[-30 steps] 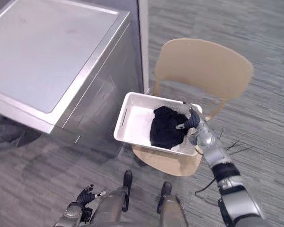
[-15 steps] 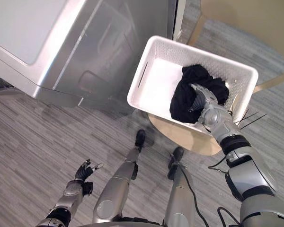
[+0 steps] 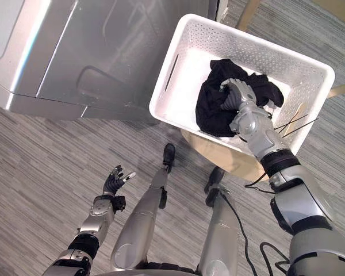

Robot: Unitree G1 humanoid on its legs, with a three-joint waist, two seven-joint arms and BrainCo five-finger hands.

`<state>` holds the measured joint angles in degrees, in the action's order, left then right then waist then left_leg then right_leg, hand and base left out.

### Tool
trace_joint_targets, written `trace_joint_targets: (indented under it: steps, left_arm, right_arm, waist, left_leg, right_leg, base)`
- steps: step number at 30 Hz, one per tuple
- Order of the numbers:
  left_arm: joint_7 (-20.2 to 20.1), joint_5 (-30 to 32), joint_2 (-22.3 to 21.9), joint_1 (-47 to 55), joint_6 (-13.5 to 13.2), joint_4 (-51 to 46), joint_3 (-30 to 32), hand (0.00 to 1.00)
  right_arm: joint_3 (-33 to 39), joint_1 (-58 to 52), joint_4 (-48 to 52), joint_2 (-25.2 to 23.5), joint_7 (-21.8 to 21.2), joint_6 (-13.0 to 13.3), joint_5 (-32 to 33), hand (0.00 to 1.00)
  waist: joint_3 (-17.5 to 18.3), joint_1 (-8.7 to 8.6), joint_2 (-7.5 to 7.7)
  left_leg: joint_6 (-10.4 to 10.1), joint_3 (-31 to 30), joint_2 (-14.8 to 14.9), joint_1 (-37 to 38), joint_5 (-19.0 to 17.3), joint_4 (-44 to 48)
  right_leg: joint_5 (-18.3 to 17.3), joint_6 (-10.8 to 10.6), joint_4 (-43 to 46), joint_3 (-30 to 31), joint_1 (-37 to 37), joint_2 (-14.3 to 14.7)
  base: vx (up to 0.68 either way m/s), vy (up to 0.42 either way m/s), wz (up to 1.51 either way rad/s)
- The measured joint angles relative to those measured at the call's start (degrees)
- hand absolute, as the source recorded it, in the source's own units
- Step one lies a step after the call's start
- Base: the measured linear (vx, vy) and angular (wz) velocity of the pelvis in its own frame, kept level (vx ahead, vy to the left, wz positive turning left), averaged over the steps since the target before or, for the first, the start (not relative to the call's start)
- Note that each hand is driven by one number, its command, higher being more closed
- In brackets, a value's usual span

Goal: Pick up the laundry basket with both hands and put the clothes into the washing machine.

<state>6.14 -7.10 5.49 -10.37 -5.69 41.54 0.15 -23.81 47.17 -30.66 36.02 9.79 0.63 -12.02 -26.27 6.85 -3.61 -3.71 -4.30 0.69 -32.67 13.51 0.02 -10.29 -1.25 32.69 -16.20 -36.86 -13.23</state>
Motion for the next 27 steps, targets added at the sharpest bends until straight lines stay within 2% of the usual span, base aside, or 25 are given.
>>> trace_joint_targets:
  steps: [2, 3, 6, 8, 10, 12, 13, 15, 19, 21, 25, 26, 27]
  left_arm:
    - [-0.07, 0.02, -0.02, 0.96, 0.32, 0.0, -0.07, 0.0]
    - [-0.15, 0.32, 0.12, 1.98, 0.41, 0.03, -0.24, 0.0]
    - [-0.99, 1.22, 0.44, 3.51, 0.54, 0.28, -0.81, 0.0]
    - [-1.19, 1.46, 1.32, 5.18, 0.98, 1.48, -1.12, 0.0]
    - [-1.3, 2.24, 2.29, 7.03, 1.7, 3.28, -1.23, 0.0]
    - [-2.31, 3.09, 2.77, 8.96, 2.83, 5.43, -1.22, 0.0]
    - [-2.33, 3.16, 2.8, 9.26, 2.84, 5.44, -1.21, 0.0]
    - [-2.42, 3.27, 2.81, 10.68, 3.12, 6.37, -1.05, 0.0]
    - [-2.61, 3.28, 2.62, 12.91, 3.67, 6.51, 0.37, 0.0]
    - [-2.79, 3.25, 2.56, 14.5, 4.13, 6.52, 2.27, 0.0]
    - [-2.95, 3.22, 2.6, 16.31, 4.22, 6.37, 2.84, 0.0]
    - [-3.13, 3.22, 2.38, 16.29, 4.22, 6.25, 2.84, 0.0]
    - [-3.33, 3.21, 2.04, 16.4, 4.18, 5.46, 2.99, 0.0]
  right_arm:
    - [2.5, -2.43, 4.33, -0.21, -0.01, 0.02, 0.87, 1.0]
    - [6.35, -4.52, 8.46, -1.23, 0.1, 0.27, 1.67, 1.0]
    - [12.48, -7.48, 12.59, -3.27, 0.35, 1.33, 4.54, 1.0]
    - [16.76, -10.35, 14.11, -5.88, 0.85, 1.52, 7.29, 1.0]
    - [20.13, -13.38, 14.3, -9.24, 1.46, 1.81, 9.61, 1.0]
    - [25.4, -19.44, 16.91, -12.86, 1.81, 1.96, 12.76, 1.0]
    - [25.93, -20.09, 17.37, -13.39, 1.81, 2.08, 13.06, 1.0]
    - [28.7, -24.48, 20.92, -17.72, 1.75, 3.18, 15.92, 1.0]
    - [30.7, -31.75, 25.72, -25.35, 1.2, 4.9, 21.14, 1.0]
    - [30.54, -35.48, 27.95, -29.46, 1.02, 5.57, 23.23, 1.0]
    - [28.32, -37.87, 30.97, -32.67, -0.16, 6.5, 25.09, 1.0]
    - [28.18, -38.55, 31.41, -33.09, -0.3, 6.92, 25.5, 1.0]
    - [27.91, -39.27, 31.73, -33.77, -0.83, 7.08, 25.99, 1.0]
  waist:
    - [0.08, 0.04, 0.44]
    - [0.17, 0.0, 0.88]
    - [0.38, -0.27, 1.34]
    - [1.24, -0.95, 2.31]
    - [2.76, -1.65, 3.43]
    - [6.11, -1.95, 4.18]
    - [6.44, -2.01, 4.23]
    - [8.91, -2.86, 4.4]
    - [12.64, -2.93, 4.27]
    - [14.56, -2.83, 4.26]
    - [15.18, -2.97, 4.2]
    - [15.18, -3.03, 4.21]
    - [15.16, -2.97, 4.1]
  left_leg:
    - [0.0, 0.04, 0.21, 2.09, -0.02, -0.11]
    - [0.01, 0.01, 0.25, 4.39, -0.06, -0.85]
    - [0.01, -0.22, 0.33, 7.93, -0.05, -2.44]
    - [0.01, -0.35, 0.52, 10.82, -0.03, -4.07]
    - [-0.22, -0.52, 0.73, 13.08, -0.24, -5.14]
    - [0.09, -0.76, 1.15, 15.21, -0.44, -5.36]
    - [0.1, -0.79, 1.16, 15.52, -0.44, -5.36]
    - [0.65, -0.77, 1.14, 17.9, -0.88, -5.37]
    - [0.58, -0.04, 1.61, 21.54, -2.11, -5.36]
    - [0.45, 1.67, 2.55, 23.4, -2.94, -5.37]
    - [0.05, 5.05, 3.65, 25.17, -4.02, -5.33]
    - [0.33, 5.25, 3.52, 25.19, -4.24, -4.74]
    - [1.33, 5.16, 4.01, 24.99, -5.14, -3.25]
  right_leg:
    - [-0.01, -0.02, -0.96, -0.31, 2.7, 0.31]
    - [-0.38, -0.43, -1.45, -0.38, 4.89, 0.43]
    - [-0.75, -0.94, -2.46, -0.13, 8.0, 0.72]
    - [-0.8, -1.11, -3.62, 0.25, 10.38, 1.25]
    - [-0.69, -1.63, -5.22, 0.26, 12.85, 1.78]
    - [0.27, -2.53, -8.92, 0.33, 16.52, 2.93]
    - [0.36, -2.64, -9.3, 0.34, 16.98, 3.01]
    - [0.89, -2.76, -11.47, 0.28, 20.24, 3.28]
    - [2.13, -2.92, -15.45, 0.89, 24.96, 4.38]
    - [4.03, -2.93, -19.39, 2.61, 27.21, 6.01]
    - [6.78, -2.62, -22.23, 5.89, 28.71, 7.35]
    - [6.79, -2.66, -21.33, 5.96, 28.44, 7.13]
    - [5.27, -3.23, -18.63, 6.98, 28.35, 7.15]
  base:
    - [0.04, -0.043, 0.02]
    - [0.01, -0.035, 0.02]
    - [-0.02, -0.038, -0.04]
    - [-0.02, -0.024, -0.08]
    - [0.02, -0.025, -0.06]
    - [0.08, -0.024, -0.09]
    - [0.1, -0.01, -0.04]
    - [0.1, -0.011, -0.02]
    - [0.08, -0.021, -0.16]
    - [0.04, -0.009, -0.44]
    - [-0.01, 0.003, -0.55]
    - [-0.06, -0.007, -0.09]
    - [-0.05, -0.009, 0.09]
